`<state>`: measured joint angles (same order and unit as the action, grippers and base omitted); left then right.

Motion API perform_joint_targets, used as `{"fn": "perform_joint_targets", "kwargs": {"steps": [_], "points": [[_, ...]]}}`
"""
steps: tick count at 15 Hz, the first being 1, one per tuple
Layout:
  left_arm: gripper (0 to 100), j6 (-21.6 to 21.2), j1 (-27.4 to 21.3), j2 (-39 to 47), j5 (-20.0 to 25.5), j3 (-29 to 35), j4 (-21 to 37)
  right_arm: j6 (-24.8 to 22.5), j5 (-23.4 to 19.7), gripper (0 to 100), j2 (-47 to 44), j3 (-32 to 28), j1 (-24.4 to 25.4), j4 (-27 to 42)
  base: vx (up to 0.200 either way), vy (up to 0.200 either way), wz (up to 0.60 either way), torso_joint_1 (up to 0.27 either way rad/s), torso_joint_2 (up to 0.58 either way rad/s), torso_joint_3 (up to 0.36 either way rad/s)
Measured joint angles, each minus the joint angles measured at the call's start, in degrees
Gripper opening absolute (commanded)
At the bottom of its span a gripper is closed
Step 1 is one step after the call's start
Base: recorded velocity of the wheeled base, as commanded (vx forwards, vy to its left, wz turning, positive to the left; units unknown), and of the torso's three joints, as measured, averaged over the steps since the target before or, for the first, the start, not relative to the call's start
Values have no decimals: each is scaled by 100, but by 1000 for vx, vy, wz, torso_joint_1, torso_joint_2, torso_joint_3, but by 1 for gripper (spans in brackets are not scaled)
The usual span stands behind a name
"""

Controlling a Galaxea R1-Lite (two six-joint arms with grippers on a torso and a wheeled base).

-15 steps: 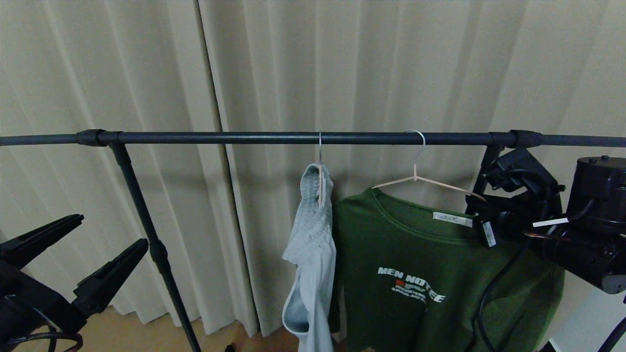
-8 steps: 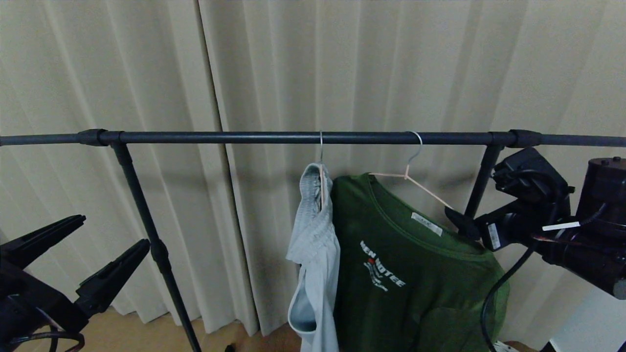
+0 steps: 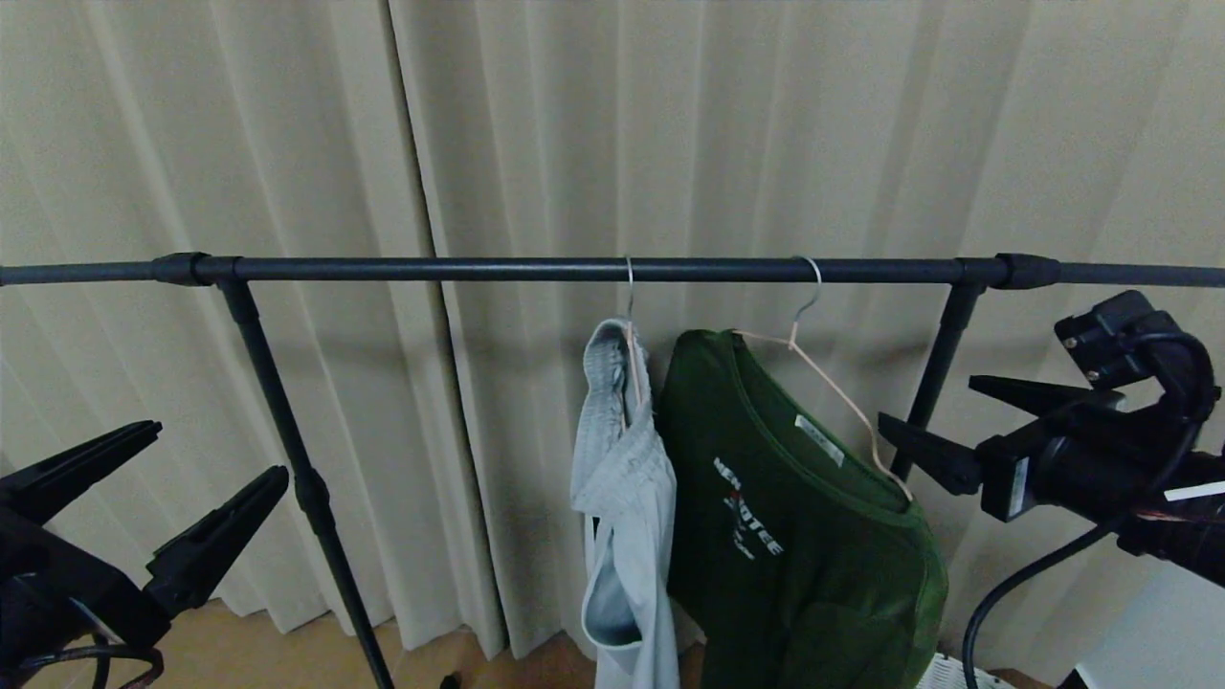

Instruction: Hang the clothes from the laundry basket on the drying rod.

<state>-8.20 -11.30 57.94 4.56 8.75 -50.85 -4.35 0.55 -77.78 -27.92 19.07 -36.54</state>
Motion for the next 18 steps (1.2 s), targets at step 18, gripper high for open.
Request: {"fn": "perform_joint_targets", "kwargs": {"steps": [18], "points": [[100,473,1399,-4381,305,-724,4930,162,18,100,4038,1565,-634,2784,0,0,0,0,0,0]]}}
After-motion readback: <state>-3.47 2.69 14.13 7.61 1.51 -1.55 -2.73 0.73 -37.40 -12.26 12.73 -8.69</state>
